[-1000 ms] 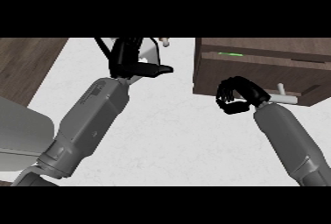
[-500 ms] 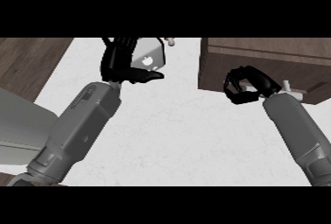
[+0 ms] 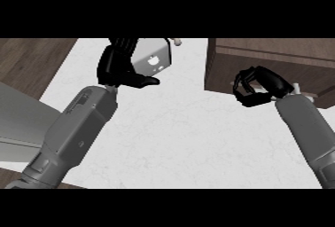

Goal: Pick up the cup, place it into the drawer and close the drawer

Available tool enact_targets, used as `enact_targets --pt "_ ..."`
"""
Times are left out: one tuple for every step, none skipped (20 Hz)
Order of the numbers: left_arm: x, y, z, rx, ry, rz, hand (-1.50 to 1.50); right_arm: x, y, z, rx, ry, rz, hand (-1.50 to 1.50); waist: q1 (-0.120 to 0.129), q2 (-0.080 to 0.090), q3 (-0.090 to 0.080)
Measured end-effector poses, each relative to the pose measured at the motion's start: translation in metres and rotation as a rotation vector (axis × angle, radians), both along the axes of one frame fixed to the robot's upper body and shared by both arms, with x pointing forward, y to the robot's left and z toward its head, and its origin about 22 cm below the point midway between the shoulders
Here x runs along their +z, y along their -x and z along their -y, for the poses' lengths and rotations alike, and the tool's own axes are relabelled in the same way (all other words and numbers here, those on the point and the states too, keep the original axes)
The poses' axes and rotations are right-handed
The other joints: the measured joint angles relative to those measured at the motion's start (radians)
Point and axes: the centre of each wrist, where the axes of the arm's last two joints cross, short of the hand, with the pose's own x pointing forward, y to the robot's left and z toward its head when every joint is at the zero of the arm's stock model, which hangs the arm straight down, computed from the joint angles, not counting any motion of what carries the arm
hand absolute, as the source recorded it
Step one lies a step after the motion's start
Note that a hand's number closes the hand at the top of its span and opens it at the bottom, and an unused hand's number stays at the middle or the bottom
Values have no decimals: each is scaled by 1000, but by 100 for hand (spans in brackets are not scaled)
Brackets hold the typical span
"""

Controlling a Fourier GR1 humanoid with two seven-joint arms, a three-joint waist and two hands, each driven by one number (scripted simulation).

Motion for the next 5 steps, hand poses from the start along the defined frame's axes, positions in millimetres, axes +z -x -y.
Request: enact_targets --pt "-1 1 1 -4 4 -1 -150 1 0 1 3 -8 -6 150 2 1 1" --pt "0 1 0 -9 5 3 -150 1 1 3 6 -13 -11 150 4 1 1" --pt "0 1 -1 -10 8 3 -150 1 1 5 9 -18 -14 150 6 2 2" --pt "0 1 -2 -12 9 4 -150 2 2 7 12 -24 -19 150 10 2 2" --pt "0 2 -3 -14 9 4 -150 3 2 8 15 -28 -23 150 12 3 3"
